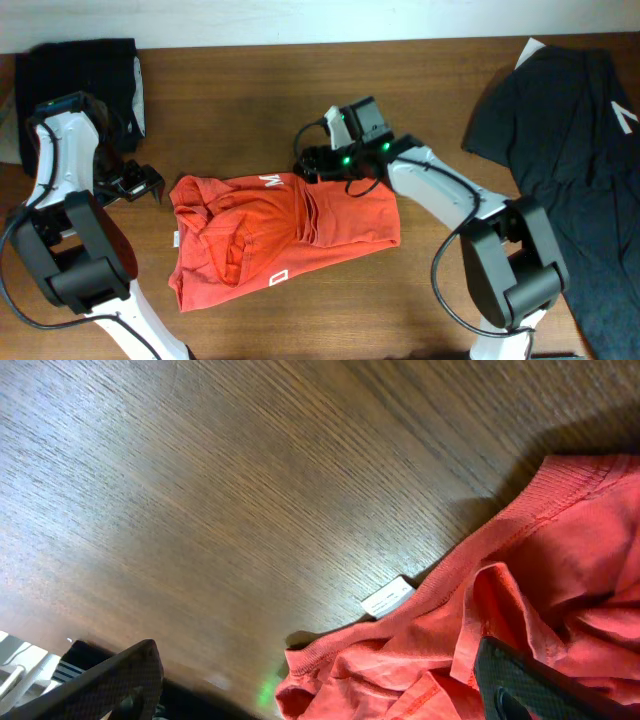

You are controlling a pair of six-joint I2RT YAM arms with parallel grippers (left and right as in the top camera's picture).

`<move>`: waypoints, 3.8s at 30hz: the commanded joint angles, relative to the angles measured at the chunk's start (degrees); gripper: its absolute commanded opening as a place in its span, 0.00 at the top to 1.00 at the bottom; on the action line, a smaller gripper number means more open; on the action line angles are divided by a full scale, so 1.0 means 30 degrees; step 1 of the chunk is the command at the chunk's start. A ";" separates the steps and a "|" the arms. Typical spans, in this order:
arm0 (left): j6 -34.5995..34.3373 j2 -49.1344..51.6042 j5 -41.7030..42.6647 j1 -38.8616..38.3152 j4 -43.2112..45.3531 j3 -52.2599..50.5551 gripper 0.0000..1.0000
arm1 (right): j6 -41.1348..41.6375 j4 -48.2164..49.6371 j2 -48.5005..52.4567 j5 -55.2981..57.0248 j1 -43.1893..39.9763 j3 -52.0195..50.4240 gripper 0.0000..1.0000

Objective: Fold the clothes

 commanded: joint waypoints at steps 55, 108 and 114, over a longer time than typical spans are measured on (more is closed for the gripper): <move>0.9668 -0.0036 1.3019 -0.1355 0.8043 -1.1096 0.27 | -0.0903 -1.3362 0.0954 0.7045 -1.3369 0.5639 0.01; 0.5690 0.0029 0.5326 -0.5268 -0.2659 0.5340 0.01 | -0.0903 -1.3362 0.0954 0.7045 -1.3369 0.5639 0.01; 0.8043 0.0073 0.6812 -0.5625 0.1217 0.2288 0.01 | -0.0903 -1.3362 0.0954 0.7045 -1.3369 0.5639 0.01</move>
